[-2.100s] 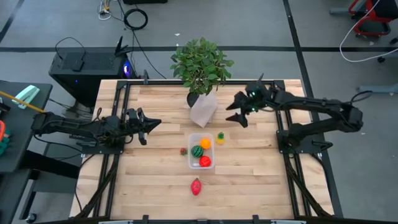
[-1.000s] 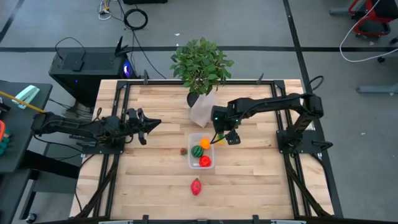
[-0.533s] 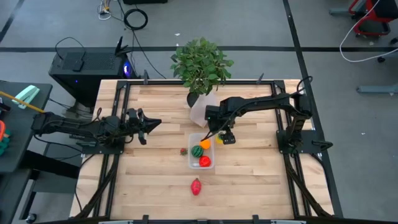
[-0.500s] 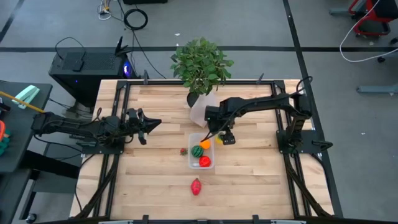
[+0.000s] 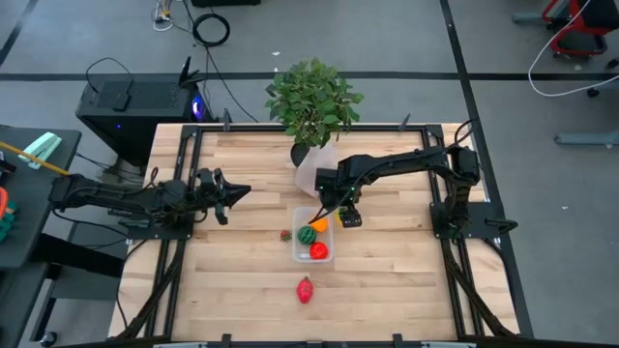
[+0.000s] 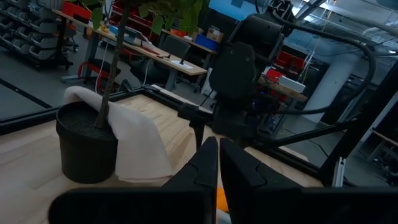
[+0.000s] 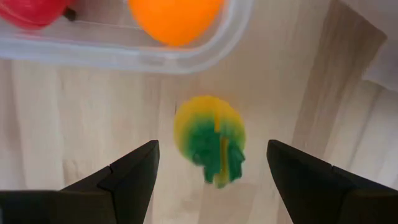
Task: Pick and placing Produce into tupperware
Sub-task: Put the yellow pineapple into the transparent bin
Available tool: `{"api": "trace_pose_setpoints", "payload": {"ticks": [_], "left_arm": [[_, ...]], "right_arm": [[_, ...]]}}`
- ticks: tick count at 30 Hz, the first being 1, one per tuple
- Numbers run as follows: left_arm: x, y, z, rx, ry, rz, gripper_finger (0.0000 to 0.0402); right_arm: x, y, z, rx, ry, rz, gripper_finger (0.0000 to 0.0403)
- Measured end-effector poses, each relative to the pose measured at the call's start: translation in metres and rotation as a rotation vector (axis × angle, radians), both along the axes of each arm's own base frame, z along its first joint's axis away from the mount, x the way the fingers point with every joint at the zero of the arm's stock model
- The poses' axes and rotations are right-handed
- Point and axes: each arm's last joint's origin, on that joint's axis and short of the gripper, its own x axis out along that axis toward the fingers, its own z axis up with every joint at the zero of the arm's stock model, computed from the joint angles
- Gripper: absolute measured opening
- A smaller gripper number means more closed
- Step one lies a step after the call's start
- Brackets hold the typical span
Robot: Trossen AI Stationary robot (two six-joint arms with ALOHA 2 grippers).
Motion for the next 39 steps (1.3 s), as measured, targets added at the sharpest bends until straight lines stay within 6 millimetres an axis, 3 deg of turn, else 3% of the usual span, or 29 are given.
{"api": "trace_pose_setpoints", "payload": {"ticks": [11, 23, 39], "left_arm": [[0.0, 0.0, 0.001, 0.0, -0.005, 0.0, 0.0027], [0.0, 0.0, 0.001, -0.001, -0.006, 0.0, 0.0026], [0.0, 0.0, 0.001, -0.001, -0.007, 0.0, 0.0022]], "right_arm": [[0.006, -0.001, -0.015, 0.003, 0.022, -0.005, 0.0303], [0.008, -0.001, -0.017, 0.012, 0.015, -0.02, 0.0301], [0.009, 0.009, -0.017, 0.03, 0.019, -0.005, 0.0259]]}}
